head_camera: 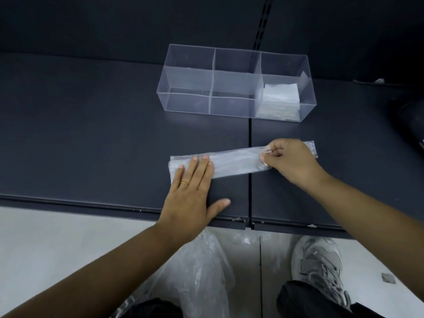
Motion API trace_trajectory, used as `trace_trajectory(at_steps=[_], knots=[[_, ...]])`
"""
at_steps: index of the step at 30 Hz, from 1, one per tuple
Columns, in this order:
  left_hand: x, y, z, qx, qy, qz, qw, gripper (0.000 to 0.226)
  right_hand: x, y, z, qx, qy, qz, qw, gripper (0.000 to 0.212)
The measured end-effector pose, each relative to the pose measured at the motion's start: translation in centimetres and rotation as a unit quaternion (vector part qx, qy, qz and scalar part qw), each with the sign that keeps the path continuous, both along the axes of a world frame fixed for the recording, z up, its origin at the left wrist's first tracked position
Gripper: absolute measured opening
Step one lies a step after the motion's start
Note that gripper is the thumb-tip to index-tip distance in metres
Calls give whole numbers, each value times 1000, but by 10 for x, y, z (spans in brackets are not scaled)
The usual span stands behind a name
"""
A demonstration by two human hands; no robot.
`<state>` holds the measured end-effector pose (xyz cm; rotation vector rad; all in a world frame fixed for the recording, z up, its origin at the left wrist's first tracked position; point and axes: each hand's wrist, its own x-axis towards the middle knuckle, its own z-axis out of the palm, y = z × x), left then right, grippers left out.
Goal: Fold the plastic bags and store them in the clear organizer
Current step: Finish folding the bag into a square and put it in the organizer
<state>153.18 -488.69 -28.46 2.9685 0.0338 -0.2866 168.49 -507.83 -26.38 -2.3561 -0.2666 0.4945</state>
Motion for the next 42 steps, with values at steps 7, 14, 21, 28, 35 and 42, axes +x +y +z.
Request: trace_trajectory(at_steps=[7,14,21,28,35,42], knots=[[-3,-1,-10,43,8,-6,999,90,-65,47,5,-25,-245,290,925,56],[-3,1,-10,45,7,-12,999,91,-33,0,-28,-255,-207,313,891,84],[-2,1,-10,35,-19,-6,999,87,11,-72,-28,-189,-194,96,958,57],[4,13,-9,24,-33,-35,999,83,34,-68,-16,-139,-198,58,968,5],[29,53,-9,8,-68,-119,991,74,-11,-93,11,41,80,-46,995,10],[18,-35,23,-164,-61,-169,970,98,-57,-86,70,163,329,-34,929,15]])
